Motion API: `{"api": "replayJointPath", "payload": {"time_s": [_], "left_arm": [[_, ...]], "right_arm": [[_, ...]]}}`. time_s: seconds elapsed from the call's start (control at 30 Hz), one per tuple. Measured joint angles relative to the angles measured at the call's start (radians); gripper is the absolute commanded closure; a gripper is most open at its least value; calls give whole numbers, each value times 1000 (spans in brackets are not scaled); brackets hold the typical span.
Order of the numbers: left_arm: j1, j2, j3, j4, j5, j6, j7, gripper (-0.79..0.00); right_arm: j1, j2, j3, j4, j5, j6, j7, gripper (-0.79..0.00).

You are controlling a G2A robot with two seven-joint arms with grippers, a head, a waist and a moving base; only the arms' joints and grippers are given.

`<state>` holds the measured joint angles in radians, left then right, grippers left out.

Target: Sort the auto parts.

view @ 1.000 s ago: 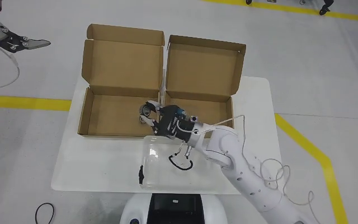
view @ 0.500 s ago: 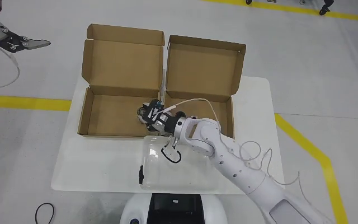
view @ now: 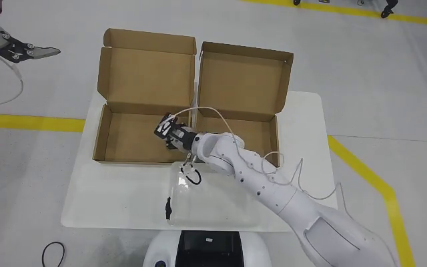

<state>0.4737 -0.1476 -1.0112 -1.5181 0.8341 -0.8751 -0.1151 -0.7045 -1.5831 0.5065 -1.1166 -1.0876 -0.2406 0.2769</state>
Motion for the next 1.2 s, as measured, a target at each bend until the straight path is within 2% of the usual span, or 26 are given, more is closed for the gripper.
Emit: {"api": "replayJointPath", "payload": {"time_s": [0.23, 0.3, 0.4, 0.47, 0.73, 0.97, 1.2], "left_arm": [[0, 0, 0, 0, 0, 0, 0, -785], [0, 0, 0, 0, 0, 0, 0, -785], [0, 0, 0, 0, 0, 0, 0, -785], [0, 0, 0, 0, 0, 0, 0, -785], [0, 0, 0, 0, 0, 0, 0, -785], [0, 0, 0, 0, 0, 0, 0, -785], [0, 0, 0, 0, 0, 0, 0, -785]], "right_arm": [[37, -53, -35, 97, 7, 24, 7, 0], [43, -66, -39, 125, 9, 24, 0, -108], [49, -82, -41, 161, 13, 24, -10, -212], [52, -91, -42, 180, 14, 22, -14, -256], [65, -117, -36, 229, -3, 15, -27, -277], [55, -115, -14, 173, -46, -9, -47, -274], [-31, -56, 68, -7, -116, -75, -42, -277]]}}
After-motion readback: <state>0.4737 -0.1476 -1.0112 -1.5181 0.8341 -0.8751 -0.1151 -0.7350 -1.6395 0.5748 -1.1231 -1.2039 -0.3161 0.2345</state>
